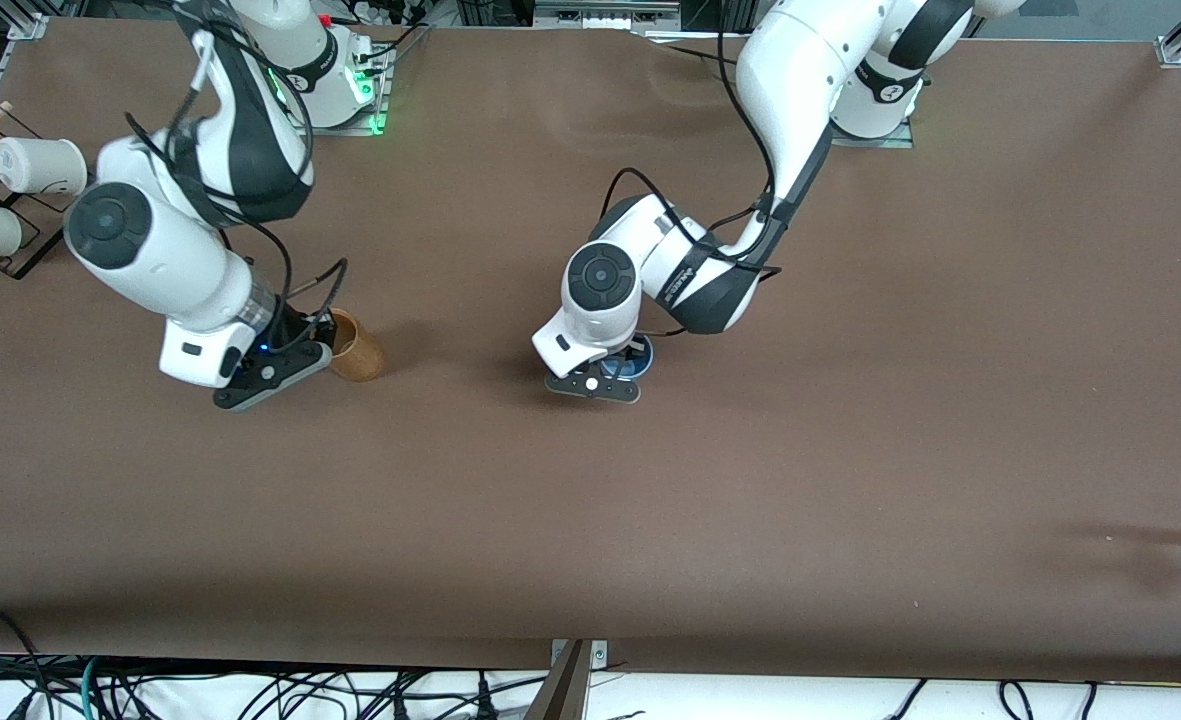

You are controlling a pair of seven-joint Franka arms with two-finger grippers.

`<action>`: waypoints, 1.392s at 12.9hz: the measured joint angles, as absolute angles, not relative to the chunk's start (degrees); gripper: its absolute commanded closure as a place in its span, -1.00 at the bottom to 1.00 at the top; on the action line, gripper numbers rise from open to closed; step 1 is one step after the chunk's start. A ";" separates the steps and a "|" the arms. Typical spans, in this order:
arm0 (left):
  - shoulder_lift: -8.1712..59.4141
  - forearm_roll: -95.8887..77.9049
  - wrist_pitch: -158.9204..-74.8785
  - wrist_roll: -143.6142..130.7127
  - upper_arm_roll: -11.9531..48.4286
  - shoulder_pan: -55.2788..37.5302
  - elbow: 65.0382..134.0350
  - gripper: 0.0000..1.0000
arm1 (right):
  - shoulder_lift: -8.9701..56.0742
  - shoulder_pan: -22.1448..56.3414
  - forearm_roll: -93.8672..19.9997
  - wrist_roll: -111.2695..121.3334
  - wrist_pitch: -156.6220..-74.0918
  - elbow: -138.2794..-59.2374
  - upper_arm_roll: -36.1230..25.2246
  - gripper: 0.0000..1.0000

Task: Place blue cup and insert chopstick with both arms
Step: 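Carry the blue cup with the left gripper and set it down mid-table, then release the blue cup with the left gripper while the right gripper lifts the chopstick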

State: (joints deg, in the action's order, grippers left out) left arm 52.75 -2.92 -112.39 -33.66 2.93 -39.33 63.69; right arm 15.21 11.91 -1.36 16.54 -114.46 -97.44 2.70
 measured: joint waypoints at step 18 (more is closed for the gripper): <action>43.72 -8.02 -98.92 -39.22 1.55 -34.93 58.18 -1.00 | 15.75 13.60 -5.57 19.36 -110.74 -84.23 4.25 1.00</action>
State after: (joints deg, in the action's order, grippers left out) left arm 43.72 -8.02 -98.92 -39.22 1.55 -34.93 58.18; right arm 15.75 13.60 -5.57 19.36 -110.74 -84.23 4.25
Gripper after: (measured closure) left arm 0.000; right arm 0.947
